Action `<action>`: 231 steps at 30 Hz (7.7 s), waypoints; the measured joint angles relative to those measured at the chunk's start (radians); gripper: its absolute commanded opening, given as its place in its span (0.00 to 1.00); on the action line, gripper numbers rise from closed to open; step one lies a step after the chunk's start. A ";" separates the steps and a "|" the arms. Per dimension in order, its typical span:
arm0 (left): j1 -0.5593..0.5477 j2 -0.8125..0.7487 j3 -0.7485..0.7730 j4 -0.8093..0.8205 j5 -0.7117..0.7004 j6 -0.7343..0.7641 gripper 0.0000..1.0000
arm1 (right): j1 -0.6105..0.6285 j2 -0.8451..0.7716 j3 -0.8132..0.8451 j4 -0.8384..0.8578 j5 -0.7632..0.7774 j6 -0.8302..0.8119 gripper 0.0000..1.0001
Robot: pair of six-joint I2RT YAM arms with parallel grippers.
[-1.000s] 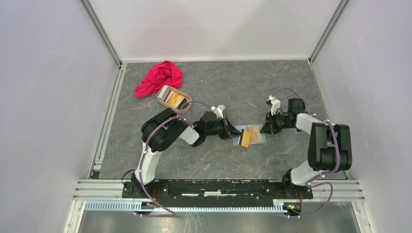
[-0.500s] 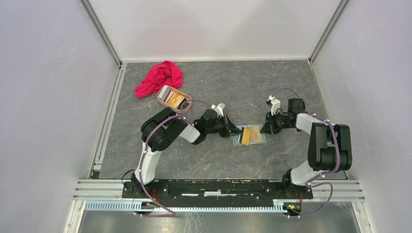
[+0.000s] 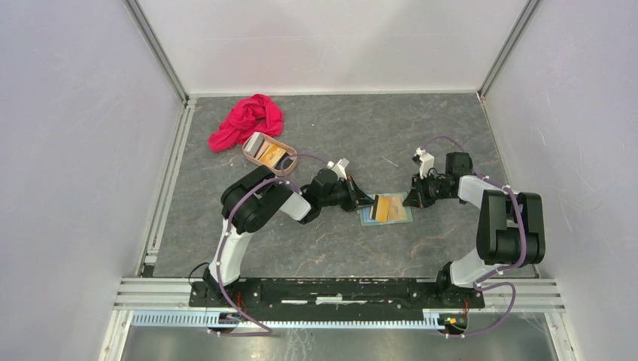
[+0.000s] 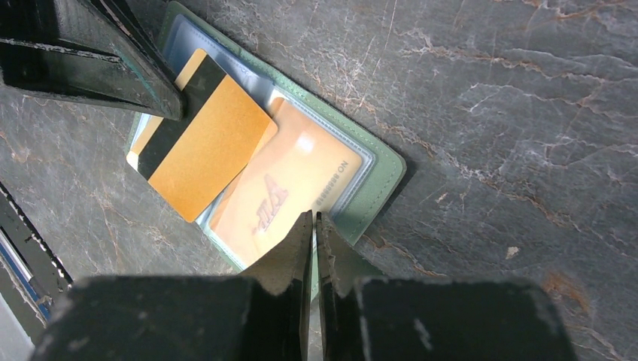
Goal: Put the credit cards into the card holder
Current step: Insert the credit card into the card holder.
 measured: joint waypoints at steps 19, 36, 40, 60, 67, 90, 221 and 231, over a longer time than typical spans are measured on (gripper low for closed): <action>-0.026 0.006 0.000 0.032 -0.096 -0.001 0.02 | 0.003 0.000 0.000 0.000 0.000 0.000 0.10; -0.073 0.006 -0.012 0.061 -0.214 0.000 0.02 | 0.005 0.000 0.001 0.000 -0.001 0.000 0.10; -0.080 0.006 -0.013 0.062 -0.236 0.000 0.02 | 0.005 0.000 0.001 0.000 0.000 0.000 0.10; -0.093 -0.029 -0.022 0.011 -0.295 0.126 0.02 | 0.010 0.000 0.002 0.000 -0.001 0.000 0.10; -0.102 -0.029 -0.014 0.000 -0.311 0.130 0.02 | 0.010 0.000 0.002 0.000 -0.001 0.000 0.10; -0.142 -0.030 -0.017 0.026 -0.420 0.223 0.02 | 0.010 0.000 0.002 0.000 -0.001 -0.003 0.11; -0.201 -0.109 -0.085 -0.069 -0.446 0.027 0.02 | 0.023 -0.026 0.020 -0.022 -0.096 -0.050 0.20; -0.217 -0.109 -0.077 -0.077 -0.475 0.027 0.02 | 0.034 0.009 0.020 -0.029 -0.059 -0.051 0.19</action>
